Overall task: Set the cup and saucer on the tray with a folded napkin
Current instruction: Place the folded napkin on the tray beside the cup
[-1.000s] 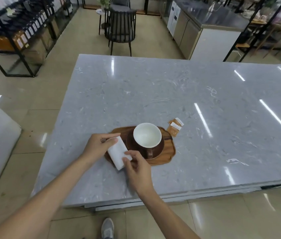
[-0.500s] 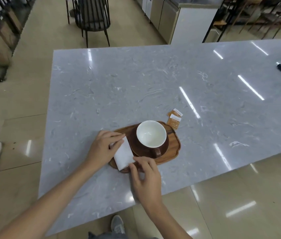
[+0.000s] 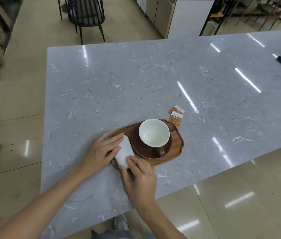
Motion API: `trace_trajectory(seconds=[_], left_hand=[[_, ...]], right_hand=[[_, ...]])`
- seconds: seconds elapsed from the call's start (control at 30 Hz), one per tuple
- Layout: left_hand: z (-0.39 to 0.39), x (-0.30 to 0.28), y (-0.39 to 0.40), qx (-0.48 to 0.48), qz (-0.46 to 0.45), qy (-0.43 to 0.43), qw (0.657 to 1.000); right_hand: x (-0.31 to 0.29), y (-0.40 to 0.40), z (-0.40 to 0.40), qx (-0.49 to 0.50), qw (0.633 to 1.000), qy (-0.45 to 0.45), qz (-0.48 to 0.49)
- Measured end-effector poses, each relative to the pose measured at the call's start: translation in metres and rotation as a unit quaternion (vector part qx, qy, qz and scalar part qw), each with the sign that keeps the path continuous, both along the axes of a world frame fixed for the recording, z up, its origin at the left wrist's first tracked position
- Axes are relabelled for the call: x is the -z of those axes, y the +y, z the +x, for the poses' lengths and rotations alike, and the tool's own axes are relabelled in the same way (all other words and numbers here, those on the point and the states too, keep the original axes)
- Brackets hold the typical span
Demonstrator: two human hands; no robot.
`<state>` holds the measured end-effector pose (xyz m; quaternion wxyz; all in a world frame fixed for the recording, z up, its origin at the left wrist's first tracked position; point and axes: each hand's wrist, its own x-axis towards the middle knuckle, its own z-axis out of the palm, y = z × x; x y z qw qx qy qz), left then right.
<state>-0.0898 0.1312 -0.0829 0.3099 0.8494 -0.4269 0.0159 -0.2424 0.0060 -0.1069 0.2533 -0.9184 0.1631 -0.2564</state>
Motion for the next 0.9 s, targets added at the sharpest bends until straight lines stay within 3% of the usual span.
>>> trace_trajectory(seconds=[0.5, 0.9], left_hand=[[0.013, 0.005, -0.011, 0.013, 0.017, 0.026, 0.999], [0.011, -0.045, -0.032, -0.078, -0.095, 0.126, 0.984]], right_hand=[[-0.001, -0.002, 0.007, 0.016, 1.0, -0.003, 0.019], [-0.08, -0.066, 0.0, -0.04, 0.984, -0.119, 0.123]])
